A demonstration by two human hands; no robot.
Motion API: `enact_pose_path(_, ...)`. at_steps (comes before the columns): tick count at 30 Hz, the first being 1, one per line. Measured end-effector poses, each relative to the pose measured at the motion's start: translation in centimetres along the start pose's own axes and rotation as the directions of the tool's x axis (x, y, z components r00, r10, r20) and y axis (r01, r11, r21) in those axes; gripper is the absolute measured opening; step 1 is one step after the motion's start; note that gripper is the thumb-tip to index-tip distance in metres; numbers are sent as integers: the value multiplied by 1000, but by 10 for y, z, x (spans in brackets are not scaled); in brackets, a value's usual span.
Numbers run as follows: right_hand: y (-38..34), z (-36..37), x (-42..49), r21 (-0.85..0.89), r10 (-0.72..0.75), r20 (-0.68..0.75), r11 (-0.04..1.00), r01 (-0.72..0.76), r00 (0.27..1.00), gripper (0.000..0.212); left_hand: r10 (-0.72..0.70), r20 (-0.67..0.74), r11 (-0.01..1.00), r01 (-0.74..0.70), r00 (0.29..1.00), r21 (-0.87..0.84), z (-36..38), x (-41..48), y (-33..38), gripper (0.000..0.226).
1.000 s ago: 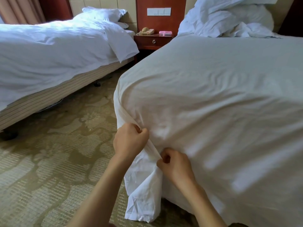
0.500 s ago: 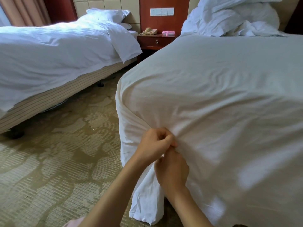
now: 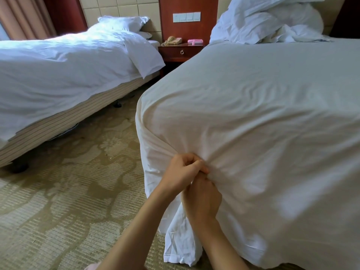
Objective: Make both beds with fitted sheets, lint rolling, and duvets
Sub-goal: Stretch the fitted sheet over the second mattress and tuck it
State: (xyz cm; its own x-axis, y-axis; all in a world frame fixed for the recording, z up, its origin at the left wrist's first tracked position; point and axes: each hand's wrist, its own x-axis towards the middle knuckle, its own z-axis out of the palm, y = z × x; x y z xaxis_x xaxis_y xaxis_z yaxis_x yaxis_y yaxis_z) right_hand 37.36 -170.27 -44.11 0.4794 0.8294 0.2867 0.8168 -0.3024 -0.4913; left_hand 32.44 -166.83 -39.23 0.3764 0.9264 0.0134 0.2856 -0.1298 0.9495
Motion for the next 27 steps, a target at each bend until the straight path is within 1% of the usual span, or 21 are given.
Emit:
enact_pose_path(2, 1, 1, -2, -58, -44, -15, 997, 44, 999, 34, -4, 2, 1000, 4, 1000, -16, -1, 0, -1, 18)
enact_pose_path(4, 5, -5, -3, -71, -21, 44, 997, 24, 999, 36, -5, 9, 999, 6, 1000, -37, -2, 0, -2, 18)
enact_pose_path(5, 7, -6, -3, -95, 11, 96, 995, -1, 995, 38, -3, 14, 999, 4, 1000, -45, -2, 0, -2, 18)
enact_pose_path(6, 11, -5, -2, -108, -13, 104, 994, 24, 994, 41, 0, 19, 998, 1, 1000, -57, -3, 0, -2, 18)
enact_pose_path(8, 18, -10, 0, -54, -1, 152, 998, 10, 988, 44, -9, 35, 996, 12, 999, -94, -4, 0, -3, 18)
enact_pose_path(11, 22, -20, 2, -20, 39, 184, 999, -36, 982, 37, -6, 50, 992, 12, 999, -127, -7, 0, -3, 16)
enact_pose_path(14, 27, -22, 1, -74, 36, 211, 997, -21, 977, 26, -3, 34, 993, 7, 999, -120, -7, 2, -3, 16)
enact_pose_path(17, 30, -24, 6, -109, 50, 239, 994, -24, 970, 27, -24, 28, 992, 27, 999, -127, -7, 2, -2, 15)
enact_pose_path(20, 35, -30, 11, -118, 64, 269, 992, -33, 961, 28, -49, 99, 989, 62, 994, -138, -17, -4, 1, 14)
enact_pose_path(21, 38, -33, 11, -108, 60, 269, 994, -32, 961, 26, -67, 86, 989, 77, 994, -124, -22, -6, -1, 17)
enact_pose_path(22, 40, -36, 12, -89, 49, 260, 996, -26, 964, 24, -96, 22, 987, 98, 995, -125, -28, -10, -1, 18)
enact_pose_path(23, 42, -38, 12, -71, 31, 249, 997, -14, 968, 22, -150, -96, 977, 133, 984, -167, -34, -13, -4, 16)
enact_pose_path(24, 43, -40, 12, -60, 14, 237, 998, 1, 971, 21, -251, -230, 944, 185, 940, -273, -41, -15, -8, 12)
enact_pose_path(25, 44, -41, 13, -56, 1, 228, 998, 12, 974, 21, -398, -326, 871, 242, 858, -427, -49, -16, -14, 12)
enact_pose_path(26, 43, -41, 13, -53, -3, 220, 998, 15, 976, 21, -559, -343, 751, 285, 755, -596, -59, -15, -21, 15)
enact_pose_path(27, 43, -41, 14, -50, -2, 217, 999, 13, 976, 21, -692, -279, 597, 309, 666, -740, -68, -13, -28, 17)
